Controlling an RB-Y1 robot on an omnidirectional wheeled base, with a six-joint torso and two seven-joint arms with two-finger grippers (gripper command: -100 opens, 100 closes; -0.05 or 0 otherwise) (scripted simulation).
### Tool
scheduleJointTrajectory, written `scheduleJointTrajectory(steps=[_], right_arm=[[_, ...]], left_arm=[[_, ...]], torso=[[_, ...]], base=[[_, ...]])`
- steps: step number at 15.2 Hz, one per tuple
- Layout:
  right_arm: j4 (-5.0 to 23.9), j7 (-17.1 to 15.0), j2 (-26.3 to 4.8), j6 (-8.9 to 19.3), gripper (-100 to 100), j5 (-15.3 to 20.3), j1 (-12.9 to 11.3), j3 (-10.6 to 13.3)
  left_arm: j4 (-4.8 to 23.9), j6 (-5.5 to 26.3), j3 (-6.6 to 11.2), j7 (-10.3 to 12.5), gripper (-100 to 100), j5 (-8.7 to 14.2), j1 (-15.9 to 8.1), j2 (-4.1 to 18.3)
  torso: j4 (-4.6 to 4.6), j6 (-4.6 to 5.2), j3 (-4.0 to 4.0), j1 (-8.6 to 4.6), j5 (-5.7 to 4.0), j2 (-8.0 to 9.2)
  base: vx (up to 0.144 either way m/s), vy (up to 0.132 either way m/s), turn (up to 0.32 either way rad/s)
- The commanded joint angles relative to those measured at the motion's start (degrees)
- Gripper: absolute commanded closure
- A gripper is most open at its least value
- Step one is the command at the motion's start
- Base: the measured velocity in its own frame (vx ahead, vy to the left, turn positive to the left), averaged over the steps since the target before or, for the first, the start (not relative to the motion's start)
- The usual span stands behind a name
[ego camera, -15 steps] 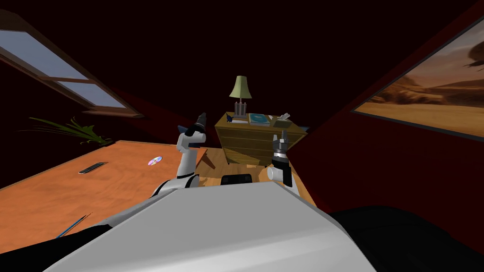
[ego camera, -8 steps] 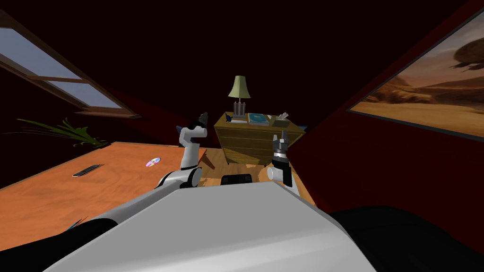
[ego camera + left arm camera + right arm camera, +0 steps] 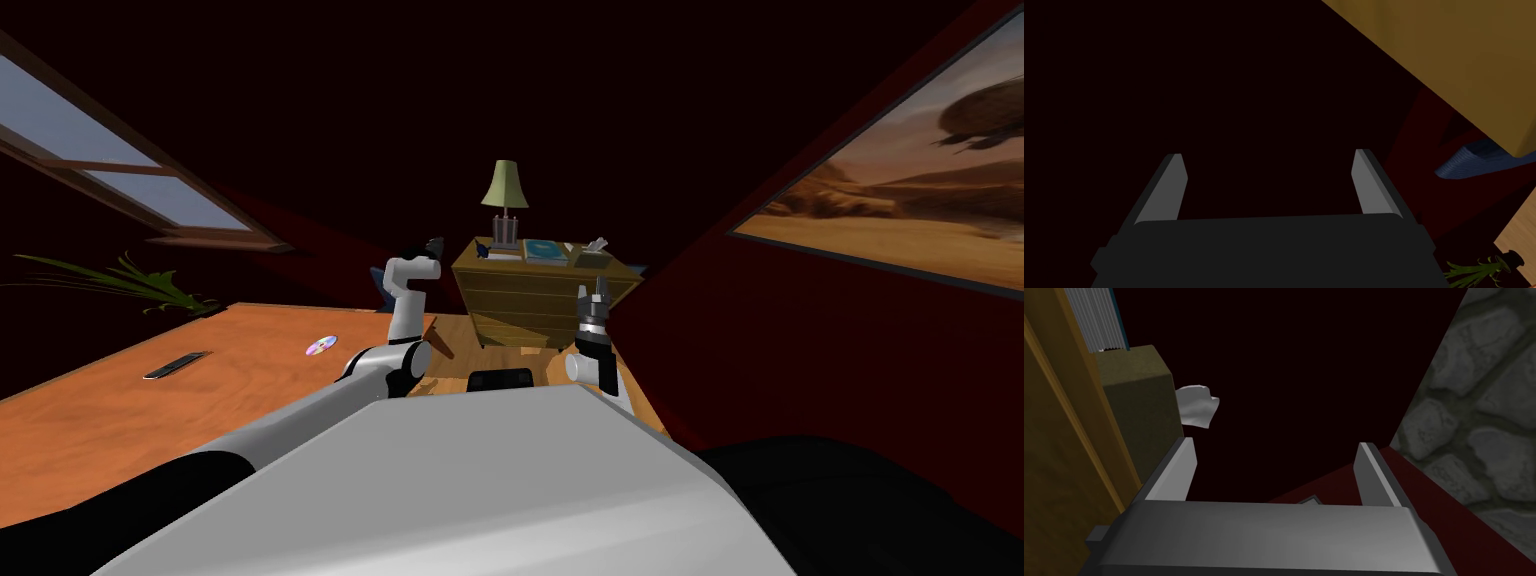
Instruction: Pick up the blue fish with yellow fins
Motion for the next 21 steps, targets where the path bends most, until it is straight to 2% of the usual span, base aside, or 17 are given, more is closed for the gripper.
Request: scheduleJointTrajectory(steps=[1,2,3,4,5,6,7,8,9,10,12,13,15,16,18,19,21], right_arm=[[0.00,0.00,0.00,0.00,0,0.00,0.00,0.00],[0.00,0.00,0.00,0.00,0,0.00,0.00,0.00],[0.00,0.00,0.00,0.00,0,0.00,0.00,0.00],[0.00,0.00,0.00,0.00,0,0.00,0.00,0.00],[0.00,0.00,0.00,0.00,0,0.00,0.00,0.00],[0.00,0.00,0.00,0.00,0,0.00,0.00,0.00],[0.00,0.00,0.00,0.00,0,0.00,0.00,0.00],[0.00,0.00,0.00,0.00,0,0.00,0.00,0.00],[0.00,0.00,0.00,0.00,0,0.00,0.00,0.00],[0.00,0.00,0.00,0.00,0,0.00,0.00,0.00],[0.00,0.00,0.00,0.00,0,0.00,0.00,0.00],[0.00,0.00,0.00,0.00,0,0.00,0.00,0.00],[0.00,0.00,0.00,0.00,0,0.00,0.00,0.00],[0.00,0.00,0.00,0.00,0,0.00,0.00,0.00],[0.00,0.00,0.00,0.00,0,0.00,0.00,0.00],[0.00,0.00,0.00,0.00,0,0.00,0.00,0.00],[0.00,0.00,0.00,0.00,0,0.00,0.00,0.00]], left_arm=[[2.86,2.86,0.87,-0.84,-100,-0.27,-2.86,-0.22],[2.89,4.13,0.87,-0.84,-100,-0.27,-3.96,-0.22],[2.89,4.88,0.87,-0.84,-100,-0.27,-4.02,-0.22],[5.32,6.41,1.60,-1.55,-100,-0.46,-6.11,-0.43],[5.35,7.57,1.60,-1.55,-100,-0.46,-7.21,-0.43],[5.35,8.33,1.60,-1.55,-100,-0.46,-7.21,-0.43],[7.75,9.79,2.32,-2.23,-100,-0.65,-9.34,-0.65],[7.75,10.92,2.32,-2.23,-100,-0.65,-10.32,-0.65],[7.75,11.69,2.32,-2.23,-100,-0.65,-10.32,-0.65],[10.07,13.26,3.01,-2.90,-100,-0.84,-12.57,-0.88],[10.07,14.95,3.01,-2.90,-100,-0.84,-13.34,-0.88],[12.31,16.73,3.68,-3.55,-100,-1.02,-15.60,-1.11],[12.31,18.09,3.68,-3.55,-100,-1.02,-16.24,-1.11],[14.46,19.79,4.32,-4.16,-100,-1.19,-18.66,-1.35],[14.46,21.11,4.32,-4.16,-100,-1.19,-19.02,-1.35],[16.50,22.85,4.93,-4.75,-100,-1.35,-21.51,-1.59],[16.50,23.97,4.93,-4.75,-100,-1.35,-21.66,-1.59]], torso=[[0.00,0.00,0.00,0.00,0.00,0.00],[0.00,0.01,0.00,0.00,0.00,0.00],[0.00,0.01,0.00,-0.01,-0.01,0.00],[0.00,0.00,0.00,0.00,0.00,0.00],[0.00,0.01,0.00,0.00,0.00,0.00],[0.00,0.01,0.00,-0.01,0.00,0.00],[0.00,0.00,0.00,-0.01,0.00,0.01],[0.00,0.01,0.00,-0.01,0.00,0.00],[0.01,0.01,0.01,-0.01,-0.01,0.01],[0.00,0.00,0.01,-0.01,0.00,0.01],[0.01,0.01,0.01,-0.02,-0.01,0.01],[0.00,0.00,0.01,-0.01,0.00,0.01],[0.00,0.01,0.01,-0.01,-0.01,0.01],[0.00,-0.01,0.01,-0.01,0.00,0.01],[0.01,0.01,0.01,-0.02,-0.01,0.02],[0.00,-0.01,0.01,-0.01,0.00,0.02],[0.00,0.00,0.01,-0.02,0.00,0.02]], base=[[-0.007,0.005,-0.039],[-0.008,0.006,-0.045],[-0.006,0.005,-0.016],[-0.008,0.005,-0.028],[-0.009,0.005,-0.040],[-0.006,0.004,-0.019],[-0.008,0.005,-0.026],[-0.009,0.006,-0.037],[-0.006,0.005,-0.023],[-0.008,0.004,-0.036],[-0.007,0.005,-0.027],[-0.008,0.005,-0.026],[-0.007,0.005,-0.030],[-0.008,0.004,-0.025],[-0.008,0.005,-0.028],[-0.007,0.004,-0.026],[-0.006,0.004,-0.024]])
